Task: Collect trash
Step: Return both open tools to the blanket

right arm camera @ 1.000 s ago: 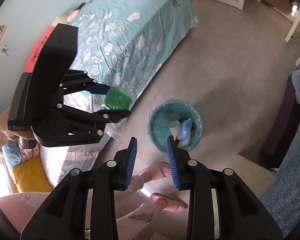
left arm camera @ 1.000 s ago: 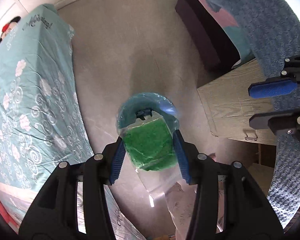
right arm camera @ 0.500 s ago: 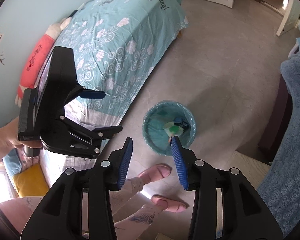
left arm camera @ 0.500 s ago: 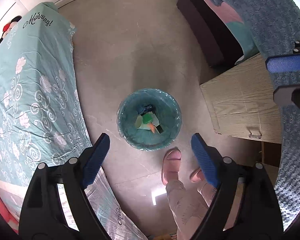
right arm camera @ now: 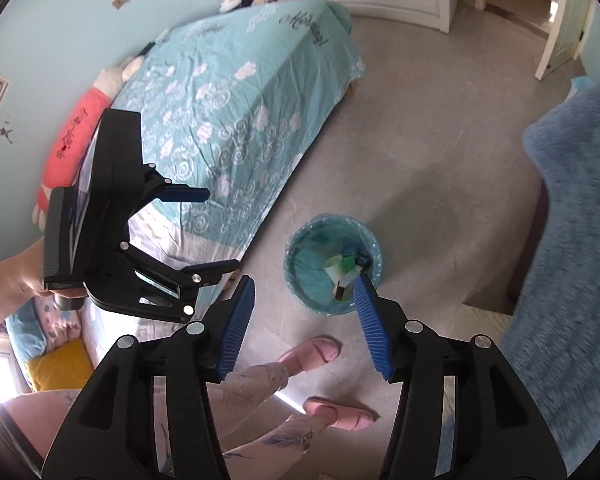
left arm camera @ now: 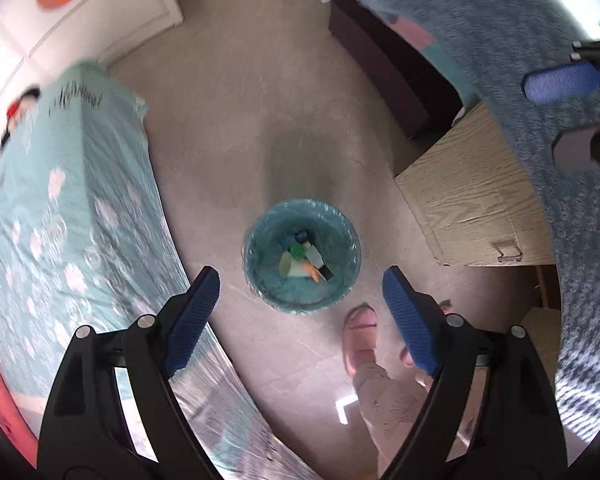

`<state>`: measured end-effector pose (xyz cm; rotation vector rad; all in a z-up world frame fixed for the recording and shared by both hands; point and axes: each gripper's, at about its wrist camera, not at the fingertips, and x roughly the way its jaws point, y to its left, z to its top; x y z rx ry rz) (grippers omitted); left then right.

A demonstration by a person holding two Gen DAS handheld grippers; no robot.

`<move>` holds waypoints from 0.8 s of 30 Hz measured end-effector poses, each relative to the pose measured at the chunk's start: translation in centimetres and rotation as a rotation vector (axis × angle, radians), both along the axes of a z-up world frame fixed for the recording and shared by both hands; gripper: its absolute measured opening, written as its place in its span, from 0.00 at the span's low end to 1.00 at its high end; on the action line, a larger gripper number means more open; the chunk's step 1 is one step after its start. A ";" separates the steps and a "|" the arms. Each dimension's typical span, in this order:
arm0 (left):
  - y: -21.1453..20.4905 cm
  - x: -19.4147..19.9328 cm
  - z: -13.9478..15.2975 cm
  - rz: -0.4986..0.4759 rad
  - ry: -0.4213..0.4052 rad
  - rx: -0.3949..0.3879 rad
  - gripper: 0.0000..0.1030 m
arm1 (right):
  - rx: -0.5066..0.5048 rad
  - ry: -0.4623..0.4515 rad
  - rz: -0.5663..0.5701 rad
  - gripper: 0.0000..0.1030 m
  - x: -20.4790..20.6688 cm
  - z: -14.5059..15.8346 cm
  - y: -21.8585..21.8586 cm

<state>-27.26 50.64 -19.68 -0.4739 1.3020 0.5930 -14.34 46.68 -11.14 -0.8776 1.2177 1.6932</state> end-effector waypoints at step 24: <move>-16.0 19.1 13.8 -0.678 -0.213 0.106 0.89 | 0.209 -0.166 -0.711 0.76 17.8 15.2 -30.9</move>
